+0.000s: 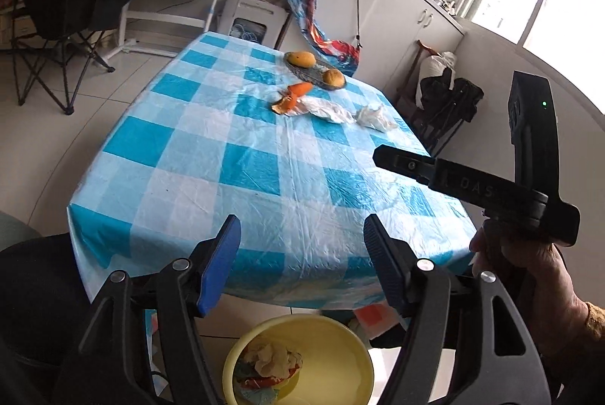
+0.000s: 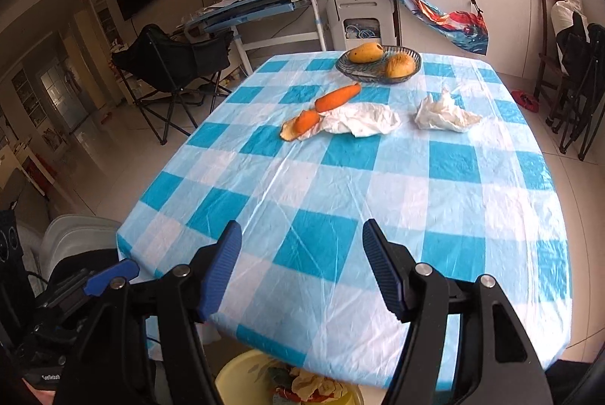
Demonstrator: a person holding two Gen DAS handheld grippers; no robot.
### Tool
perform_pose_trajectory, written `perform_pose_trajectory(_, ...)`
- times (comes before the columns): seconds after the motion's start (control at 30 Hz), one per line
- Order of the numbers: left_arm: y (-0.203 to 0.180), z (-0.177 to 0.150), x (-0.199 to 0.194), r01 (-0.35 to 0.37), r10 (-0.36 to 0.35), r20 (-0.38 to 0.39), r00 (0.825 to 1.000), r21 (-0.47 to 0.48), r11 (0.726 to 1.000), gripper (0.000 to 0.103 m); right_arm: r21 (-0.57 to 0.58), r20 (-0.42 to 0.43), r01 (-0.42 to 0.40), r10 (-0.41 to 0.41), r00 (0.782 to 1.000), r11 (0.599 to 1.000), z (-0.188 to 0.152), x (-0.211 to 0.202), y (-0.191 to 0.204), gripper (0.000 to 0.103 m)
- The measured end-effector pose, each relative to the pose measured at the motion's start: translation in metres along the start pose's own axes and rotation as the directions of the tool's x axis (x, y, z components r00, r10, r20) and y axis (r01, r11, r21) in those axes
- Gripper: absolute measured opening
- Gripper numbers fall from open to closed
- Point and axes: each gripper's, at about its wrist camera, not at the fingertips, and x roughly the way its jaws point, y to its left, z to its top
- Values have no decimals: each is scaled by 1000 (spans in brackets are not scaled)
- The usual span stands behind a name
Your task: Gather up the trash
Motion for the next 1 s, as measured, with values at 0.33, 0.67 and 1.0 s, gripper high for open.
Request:
perform_pose_trajectory(0.33,22,2,14,1,-1,-1,1000,-91,996,65,8,-3,53,-53,999,999,76,92,10,64)
perform_pose_trajectory(0.67,35,2,31,-5,-1,-41,999,-148,989,65,-15,-87,65,-66,994,998,68,123,-2,38)
perform_pose_trajectory(1.0,32,-2,29,-8,3,-36,999,-132,991,66,-122,-175,-85,63,983,989,18,82,41,31)
